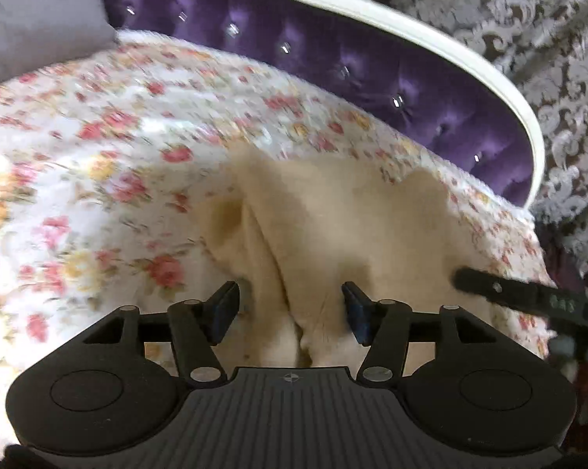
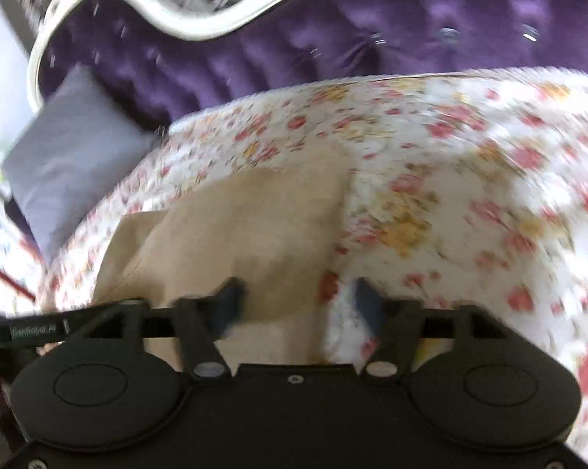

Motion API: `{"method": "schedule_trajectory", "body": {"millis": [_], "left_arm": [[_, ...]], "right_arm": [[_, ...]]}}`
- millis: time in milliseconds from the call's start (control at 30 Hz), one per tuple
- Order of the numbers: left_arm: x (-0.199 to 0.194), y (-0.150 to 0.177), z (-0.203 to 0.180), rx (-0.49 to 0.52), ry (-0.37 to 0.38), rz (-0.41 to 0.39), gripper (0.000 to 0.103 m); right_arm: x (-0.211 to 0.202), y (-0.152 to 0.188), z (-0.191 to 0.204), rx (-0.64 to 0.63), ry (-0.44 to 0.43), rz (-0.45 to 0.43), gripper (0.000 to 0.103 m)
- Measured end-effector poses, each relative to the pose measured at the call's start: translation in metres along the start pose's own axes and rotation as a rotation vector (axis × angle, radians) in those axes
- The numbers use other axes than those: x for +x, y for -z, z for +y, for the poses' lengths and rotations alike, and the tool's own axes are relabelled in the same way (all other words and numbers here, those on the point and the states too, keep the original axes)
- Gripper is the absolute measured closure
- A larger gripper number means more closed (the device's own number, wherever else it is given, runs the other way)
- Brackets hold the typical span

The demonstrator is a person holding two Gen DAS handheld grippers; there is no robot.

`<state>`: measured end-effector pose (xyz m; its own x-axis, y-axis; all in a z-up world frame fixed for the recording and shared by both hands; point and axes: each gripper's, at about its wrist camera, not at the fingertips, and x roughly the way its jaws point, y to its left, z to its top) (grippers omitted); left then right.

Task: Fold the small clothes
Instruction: 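Release the sweater and pull both grippers back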

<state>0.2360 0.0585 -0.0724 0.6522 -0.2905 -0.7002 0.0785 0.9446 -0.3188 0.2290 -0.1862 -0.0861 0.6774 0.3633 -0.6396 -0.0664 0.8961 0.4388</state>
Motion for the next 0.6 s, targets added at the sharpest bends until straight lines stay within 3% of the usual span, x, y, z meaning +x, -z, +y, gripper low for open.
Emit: {"method": "schedule_trajectory", "body": {"millis": [67, 200, 400, 600], "left_arm": [[-0.017, -0.002, -0.004, 0.022, -0.038, -0.046, 0.047], [-0.043, 0.008, -0.025, 0.090, -0.113, -0.105, 0.043], [-0.068, 0.036, -0.050, 0.139, -0.176, -0.132, 0.039], [-0.091, 0.069, -0.072, 0.173, -0.228, -0.168, 0.039]], "right_arm": [[-0.013, 0.003, 0.009, -0.026, 0.017, -0.041, 0.028], [-0.040, 0.017, 0.035, -0.098, 0.029, -0.125, 0.003], [-0.076, 0.045, 0.059, -0.138, 0.065, -0.199, 0.000], [-0.106, 0.075, 0.068, -0.112, 0.096, -0.205, 0.000]]}}
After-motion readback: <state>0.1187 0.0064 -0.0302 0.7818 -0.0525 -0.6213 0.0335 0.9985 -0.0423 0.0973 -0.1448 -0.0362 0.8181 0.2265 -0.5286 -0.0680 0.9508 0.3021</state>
